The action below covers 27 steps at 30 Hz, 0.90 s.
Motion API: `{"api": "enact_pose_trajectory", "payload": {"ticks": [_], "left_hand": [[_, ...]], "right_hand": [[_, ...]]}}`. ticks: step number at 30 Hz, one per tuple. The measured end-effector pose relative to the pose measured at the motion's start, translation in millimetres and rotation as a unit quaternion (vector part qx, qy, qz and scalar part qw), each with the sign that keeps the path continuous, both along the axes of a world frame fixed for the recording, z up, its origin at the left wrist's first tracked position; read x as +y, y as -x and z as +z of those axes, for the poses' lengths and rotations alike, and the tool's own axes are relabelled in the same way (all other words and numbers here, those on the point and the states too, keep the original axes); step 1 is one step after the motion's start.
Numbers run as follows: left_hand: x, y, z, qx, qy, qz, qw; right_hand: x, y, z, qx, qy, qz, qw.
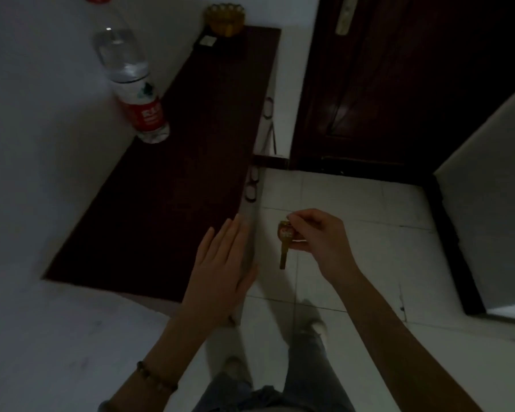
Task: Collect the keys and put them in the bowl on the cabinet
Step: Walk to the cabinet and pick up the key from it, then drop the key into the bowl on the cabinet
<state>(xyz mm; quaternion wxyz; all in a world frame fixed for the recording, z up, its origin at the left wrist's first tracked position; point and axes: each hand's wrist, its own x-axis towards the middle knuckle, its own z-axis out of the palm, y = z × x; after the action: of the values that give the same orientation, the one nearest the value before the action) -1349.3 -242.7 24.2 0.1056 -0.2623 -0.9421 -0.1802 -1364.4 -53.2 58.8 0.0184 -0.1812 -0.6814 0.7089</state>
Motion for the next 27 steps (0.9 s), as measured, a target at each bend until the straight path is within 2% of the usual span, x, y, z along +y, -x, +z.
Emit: {"api": "enact_pose_trajectory", "payload": {"ticks": [7,16,27], "left_hand": [[105,30,0,-0.040,-0.003,-0.045,0.998],[254,85,-5,-0.037,0.017,-0.013,0.999],[320,148,2,-0.028,0.027,0.055,0.998]], "right_hand": [[104,17,4,-0.006,0.016,-0.019,1.000],[250,66,5,0.001,-0.024,-0.009,1.000],[321,140,2,0.005,-0.013,0.023,1.000]]}}
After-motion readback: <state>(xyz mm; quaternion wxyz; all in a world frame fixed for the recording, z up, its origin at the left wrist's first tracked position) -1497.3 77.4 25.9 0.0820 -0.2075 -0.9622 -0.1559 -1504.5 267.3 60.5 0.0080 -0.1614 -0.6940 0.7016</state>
